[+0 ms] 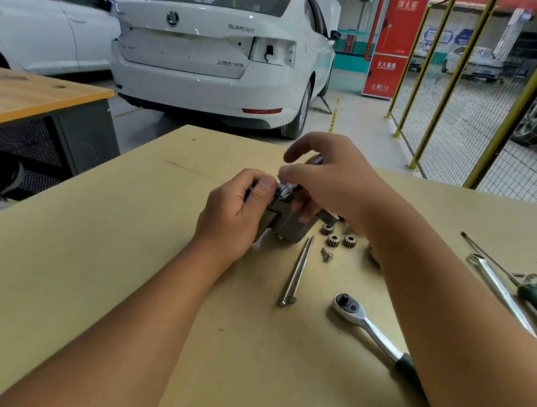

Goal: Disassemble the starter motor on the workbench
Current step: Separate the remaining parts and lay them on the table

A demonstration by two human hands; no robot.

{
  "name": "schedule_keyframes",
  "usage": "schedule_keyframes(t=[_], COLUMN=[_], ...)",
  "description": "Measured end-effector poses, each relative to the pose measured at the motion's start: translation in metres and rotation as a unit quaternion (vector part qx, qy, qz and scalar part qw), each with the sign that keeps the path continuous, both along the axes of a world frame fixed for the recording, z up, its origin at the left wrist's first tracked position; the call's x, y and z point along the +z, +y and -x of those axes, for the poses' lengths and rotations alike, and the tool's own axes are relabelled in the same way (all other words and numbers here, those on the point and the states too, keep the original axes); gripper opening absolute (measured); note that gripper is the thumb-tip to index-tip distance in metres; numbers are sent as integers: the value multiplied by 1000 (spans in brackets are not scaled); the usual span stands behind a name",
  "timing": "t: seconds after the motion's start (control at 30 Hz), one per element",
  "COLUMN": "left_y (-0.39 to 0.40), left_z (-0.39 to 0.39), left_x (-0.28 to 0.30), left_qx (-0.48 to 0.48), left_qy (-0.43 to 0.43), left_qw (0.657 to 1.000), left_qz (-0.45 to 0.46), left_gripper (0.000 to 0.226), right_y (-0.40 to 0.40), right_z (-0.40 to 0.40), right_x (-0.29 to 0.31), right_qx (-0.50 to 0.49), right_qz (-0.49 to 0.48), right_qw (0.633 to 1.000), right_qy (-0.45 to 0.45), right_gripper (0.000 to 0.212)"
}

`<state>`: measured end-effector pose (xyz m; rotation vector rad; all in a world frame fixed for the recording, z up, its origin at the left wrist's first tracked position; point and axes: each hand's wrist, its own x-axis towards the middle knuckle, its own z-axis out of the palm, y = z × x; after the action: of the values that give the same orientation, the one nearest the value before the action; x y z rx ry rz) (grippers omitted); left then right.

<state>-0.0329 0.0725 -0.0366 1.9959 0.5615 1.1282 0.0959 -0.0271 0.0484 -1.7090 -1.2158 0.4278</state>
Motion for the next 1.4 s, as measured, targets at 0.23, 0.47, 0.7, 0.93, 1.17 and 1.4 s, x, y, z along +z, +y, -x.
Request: schedule_keyframes(t=[0.23,0.47,0.7,0.93,1.17,1.4], left_y=[2,2,2,1,1,2], left_z=[-1,0,-1,0,-1,-1], left_x=[-2,-2,-2,-2,-2,-3], left_qx=[-1,-4,-4,-7,0,-13], left_qy=[-2,-5,-3,-9,-10,-15], left_qw=[1000,1000,1000,1000,1000,1000], left_qz=[-9,-4,-8,-5,-1,-2], left_gripper=[30,39,31,40,34,31], right_y=[-4,0,-7,-1,-5,-4], right_z=[2,5,0,2,0,4], right_x=[5,1,8,1,6,3], right_qx=[23,-27,24,-16,15,-17], right_qz=[-7,13,-2,38,0,19], right_qw=[1000,999,1000,997,1000,998], right_qy=[-12,-24,-4,-71,16,-49], right_gripper=[35,21,41,15,32,23])
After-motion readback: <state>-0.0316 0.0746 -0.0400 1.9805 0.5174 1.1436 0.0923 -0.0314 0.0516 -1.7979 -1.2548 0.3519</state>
